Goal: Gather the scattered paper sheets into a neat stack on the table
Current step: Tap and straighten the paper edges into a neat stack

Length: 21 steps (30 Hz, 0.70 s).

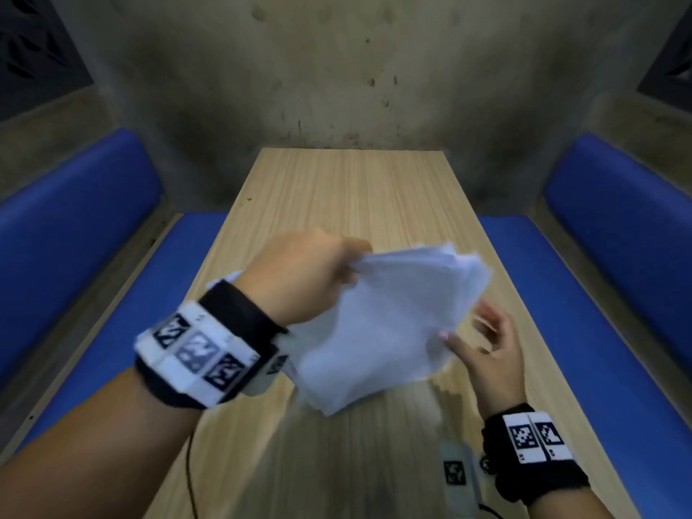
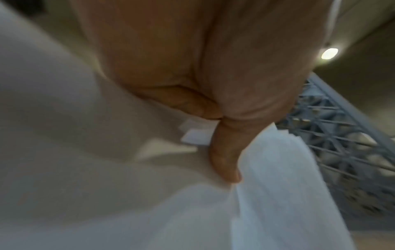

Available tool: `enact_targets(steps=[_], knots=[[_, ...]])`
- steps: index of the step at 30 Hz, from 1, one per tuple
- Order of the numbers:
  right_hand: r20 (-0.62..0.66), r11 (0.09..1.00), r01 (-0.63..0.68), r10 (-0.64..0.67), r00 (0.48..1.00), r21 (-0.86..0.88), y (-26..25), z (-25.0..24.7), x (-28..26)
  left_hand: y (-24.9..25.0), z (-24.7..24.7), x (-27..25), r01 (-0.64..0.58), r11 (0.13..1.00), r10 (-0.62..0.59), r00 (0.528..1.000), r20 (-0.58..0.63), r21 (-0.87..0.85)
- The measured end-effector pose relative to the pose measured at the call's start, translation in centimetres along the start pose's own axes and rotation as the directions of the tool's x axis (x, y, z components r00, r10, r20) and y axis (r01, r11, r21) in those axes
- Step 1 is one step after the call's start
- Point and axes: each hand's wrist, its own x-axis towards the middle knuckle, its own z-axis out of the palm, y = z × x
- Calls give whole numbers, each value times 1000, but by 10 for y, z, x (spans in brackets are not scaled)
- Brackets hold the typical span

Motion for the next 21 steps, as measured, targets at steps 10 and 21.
enact_targets(steps=[10,21], knots=[[217,936,-194,133,967,295,19,-10,14,-64,70,-69,133,443,-481,870,-110,-887],[99,991,112,-104,990,-75,39,15,-17,-24,174,-121,257,387,-745,653,-136,-886]])
